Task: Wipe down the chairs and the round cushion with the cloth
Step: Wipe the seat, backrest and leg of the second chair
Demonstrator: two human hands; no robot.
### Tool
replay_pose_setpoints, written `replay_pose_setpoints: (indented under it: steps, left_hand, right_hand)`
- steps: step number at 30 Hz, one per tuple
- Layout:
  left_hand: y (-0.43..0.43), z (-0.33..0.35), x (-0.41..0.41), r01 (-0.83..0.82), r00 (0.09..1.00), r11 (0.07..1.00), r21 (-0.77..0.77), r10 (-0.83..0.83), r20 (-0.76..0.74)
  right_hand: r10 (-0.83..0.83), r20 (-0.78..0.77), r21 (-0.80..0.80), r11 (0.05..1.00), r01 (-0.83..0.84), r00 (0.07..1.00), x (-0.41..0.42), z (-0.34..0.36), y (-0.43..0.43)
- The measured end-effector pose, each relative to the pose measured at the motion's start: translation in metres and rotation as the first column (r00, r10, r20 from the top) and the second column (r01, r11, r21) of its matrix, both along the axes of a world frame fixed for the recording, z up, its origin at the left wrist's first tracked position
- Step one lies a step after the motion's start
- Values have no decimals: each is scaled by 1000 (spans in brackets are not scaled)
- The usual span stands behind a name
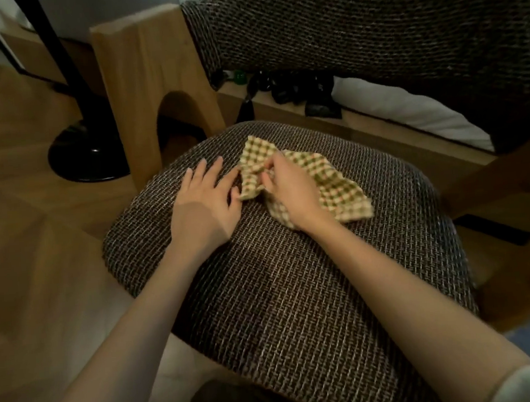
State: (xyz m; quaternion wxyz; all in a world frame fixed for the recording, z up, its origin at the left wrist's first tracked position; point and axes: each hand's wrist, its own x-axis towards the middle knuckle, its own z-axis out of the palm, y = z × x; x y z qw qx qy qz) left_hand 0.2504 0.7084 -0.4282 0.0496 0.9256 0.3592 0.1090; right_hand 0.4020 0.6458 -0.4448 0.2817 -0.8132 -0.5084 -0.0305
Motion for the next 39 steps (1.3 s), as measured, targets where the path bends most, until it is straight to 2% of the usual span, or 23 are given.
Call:
replay_pose_setpoints:
  steps: [3, 6, 9, 12, 14, 16, 20, 22, 24, 26, 28, 30, 35, 37, 39]
  left_hand:
    - [7, 1, 0, 42, 999, 999, -3, -42, 30]
    - [19, 2, 3, 73, 997, 997, -14, -73, -8]
    - [32, 3, 4, 87, 996, 996, -11, -88, -10]
    - [37, 6, 3, 97, 995, 995, -30, -96, 8]
    - [38, 6, 4, 95, 995, 995, -21, -95, 7]
    - [36, 6, 4, 98, 995, 995, -15, -98, 7]
    - [33, 7, 2, 97, 994, 995, -8, -96, 50]
    - [33, 6, -1, 77, 996, 997, -4, -76, 46]
    - [33, 5, -8, 59, 998, 998, 1, -59, 26]
    - [33, 5, -16, 53, 998, 999, 7, -53, 16]
    - [33, 6, -22, 56, 998, 998, -3, -56, 10]
    - [33, 7, -27, 41, 999, 999, -15, -41, 20]
    - [30, 6, -32, 13, 994, 999, -43, -8, 111]
    - [29, 6, -33, 6, 991, 999, -48, 1, 131]
    - [29, 6, -32, 4, 990, 999, -38, 1, 141]
  right_hand:
    - [-174, 29, -10, 985, 174, 984, 34, 3, 10]
    - [-341, 37, -58, 937, 343, 939, 69, 4, 15]
    - [-410, 107, -182, 888, 423, 906, 75, 5, 18]
    - [-345, 91, -376, 857, 353, 934, 68, 2, 6]
    - [-288, 126, -421, 851, 314, 949, 68, 2, -6]
    - [-212, 164, -374, 890, 260, 963, 70, 3, -9]
    - [-64, 30, -207, 976, 69, 998, 69, 5, 11]
    - [-75, -6, -131, 989, 74, 997, 75, 5, 27]
    - [-156, -44, -111, 982, 150, 987, 83, 6, 44]
    - [-272, -57, -157, 953, 261, 961, 89, 7, 57]
    - [-317, 20, -244, 918, 312, 948, 89, 8, 66]
    - [-288, 83, -301, 905, 300, 954, 82, 8, 67]
    - [-119, 60, -403, 906, 133, 991, 76, 7, 42]
    - [-50, 146, -361, 927, 100, 988, 75, 2, 34]
    - [-39, 159, -294, 952, 85, 987, 76, 2, 37]
